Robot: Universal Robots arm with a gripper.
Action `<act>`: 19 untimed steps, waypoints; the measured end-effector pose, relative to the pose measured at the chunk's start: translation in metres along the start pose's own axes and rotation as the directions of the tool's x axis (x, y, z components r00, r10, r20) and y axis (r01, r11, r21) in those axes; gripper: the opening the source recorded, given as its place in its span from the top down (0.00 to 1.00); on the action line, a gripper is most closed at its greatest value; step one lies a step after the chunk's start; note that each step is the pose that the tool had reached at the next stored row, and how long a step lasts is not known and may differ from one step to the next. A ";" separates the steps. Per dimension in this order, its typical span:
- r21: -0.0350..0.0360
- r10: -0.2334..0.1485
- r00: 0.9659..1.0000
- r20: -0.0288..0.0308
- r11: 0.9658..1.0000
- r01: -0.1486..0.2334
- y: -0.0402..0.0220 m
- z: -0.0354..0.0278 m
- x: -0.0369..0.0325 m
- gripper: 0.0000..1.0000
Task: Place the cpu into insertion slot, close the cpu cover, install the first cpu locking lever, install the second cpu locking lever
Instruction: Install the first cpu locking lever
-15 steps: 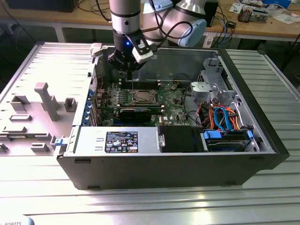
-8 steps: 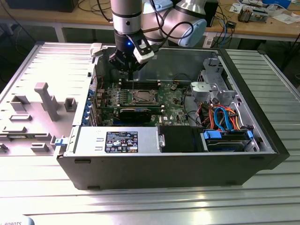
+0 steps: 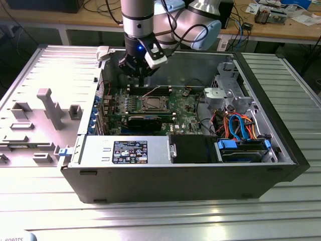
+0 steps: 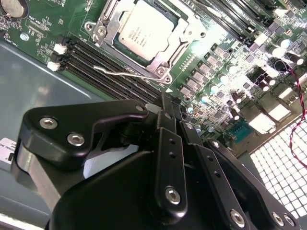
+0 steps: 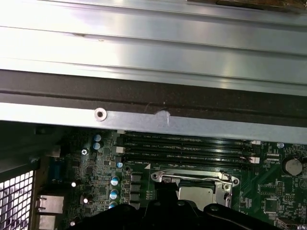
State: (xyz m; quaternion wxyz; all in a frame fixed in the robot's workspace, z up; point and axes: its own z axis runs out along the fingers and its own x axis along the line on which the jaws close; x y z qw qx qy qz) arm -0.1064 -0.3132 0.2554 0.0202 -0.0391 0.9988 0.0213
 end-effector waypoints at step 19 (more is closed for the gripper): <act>-0.007 0.010 1.000 0.001 1.000 -0.010 -0.0026 0.0141 -0.0150 0.89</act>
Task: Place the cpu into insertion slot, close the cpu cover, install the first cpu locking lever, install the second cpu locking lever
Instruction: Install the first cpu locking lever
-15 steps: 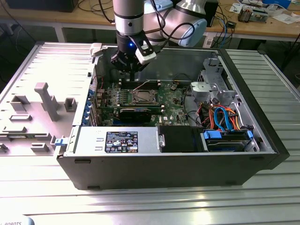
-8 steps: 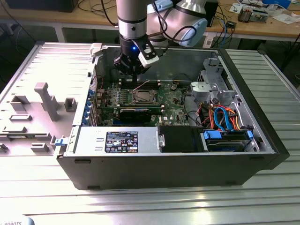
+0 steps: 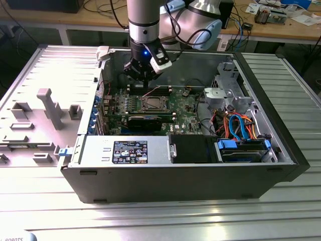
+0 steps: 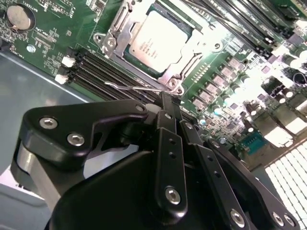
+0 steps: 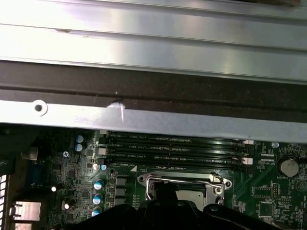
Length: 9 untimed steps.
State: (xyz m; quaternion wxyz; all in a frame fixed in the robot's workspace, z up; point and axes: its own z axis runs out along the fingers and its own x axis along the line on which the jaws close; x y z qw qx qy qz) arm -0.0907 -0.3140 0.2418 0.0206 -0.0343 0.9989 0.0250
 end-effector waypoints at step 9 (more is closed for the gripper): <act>0.001 0.000 1.000 0.000 1.000 0.000 0.0029 0.0047 -0.0071 0.89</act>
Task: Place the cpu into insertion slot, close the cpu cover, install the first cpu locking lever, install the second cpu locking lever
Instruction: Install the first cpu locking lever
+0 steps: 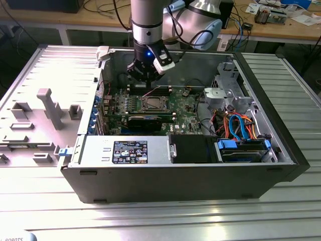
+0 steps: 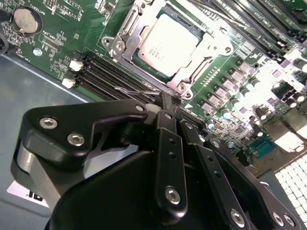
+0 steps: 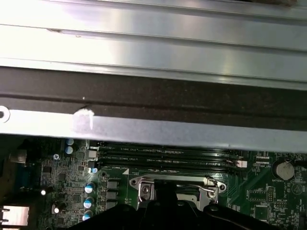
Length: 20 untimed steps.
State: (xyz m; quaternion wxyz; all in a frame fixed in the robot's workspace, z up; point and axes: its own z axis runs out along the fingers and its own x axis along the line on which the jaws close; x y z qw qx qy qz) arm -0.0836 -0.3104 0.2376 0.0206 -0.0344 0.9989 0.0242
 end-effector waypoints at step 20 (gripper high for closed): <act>0.018 0.004 1.000 -0.001 1.000 -0.004 0.0090 0.0094 -0.0166 0.89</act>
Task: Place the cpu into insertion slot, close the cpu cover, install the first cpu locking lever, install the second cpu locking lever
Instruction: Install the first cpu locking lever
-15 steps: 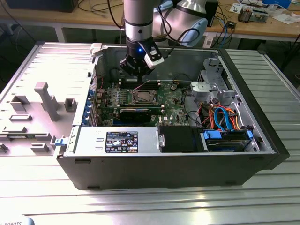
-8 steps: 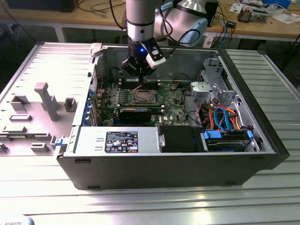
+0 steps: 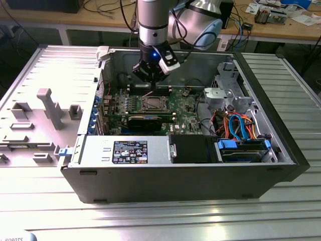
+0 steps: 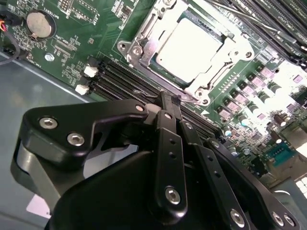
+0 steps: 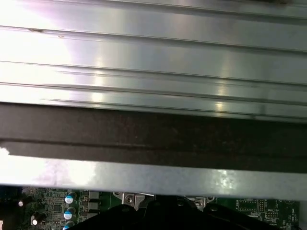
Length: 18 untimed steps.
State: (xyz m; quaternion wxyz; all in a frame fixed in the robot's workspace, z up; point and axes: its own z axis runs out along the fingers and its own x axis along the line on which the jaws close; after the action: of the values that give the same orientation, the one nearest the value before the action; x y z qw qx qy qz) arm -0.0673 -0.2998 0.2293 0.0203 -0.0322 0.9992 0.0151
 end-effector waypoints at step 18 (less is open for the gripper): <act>0.003 0.080 0.997 0.002 0.997 -0.080 -0.0010 0.0055 -0.0126 0.89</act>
State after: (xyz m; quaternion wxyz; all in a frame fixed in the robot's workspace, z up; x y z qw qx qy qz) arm -0.0544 -0.2998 0.2243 0.0209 0.0077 0.9997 0.0142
